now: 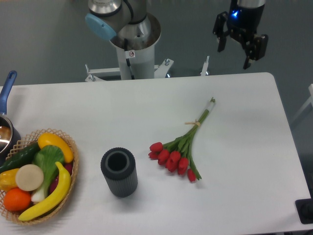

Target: Pick up the flowers from the table

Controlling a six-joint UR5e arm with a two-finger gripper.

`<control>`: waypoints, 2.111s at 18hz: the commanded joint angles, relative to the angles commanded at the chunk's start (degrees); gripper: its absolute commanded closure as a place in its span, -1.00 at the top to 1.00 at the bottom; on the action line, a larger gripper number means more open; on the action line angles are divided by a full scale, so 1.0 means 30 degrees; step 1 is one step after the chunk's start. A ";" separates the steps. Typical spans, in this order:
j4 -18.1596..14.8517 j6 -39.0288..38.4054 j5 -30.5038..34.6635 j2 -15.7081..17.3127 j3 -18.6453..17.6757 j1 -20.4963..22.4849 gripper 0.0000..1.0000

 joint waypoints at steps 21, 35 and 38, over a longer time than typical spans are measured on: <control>0.4213 -0.6420 0.0059 -0.1463 -0.4511 -0.2811 1.00; 0.9374 -0.8943 0.1436 -0.5623 -0.5246 -0.4425 1.00; 0.9463 -0.9031 0.1436 -0.6239 -0.5099 -0.4571 1.00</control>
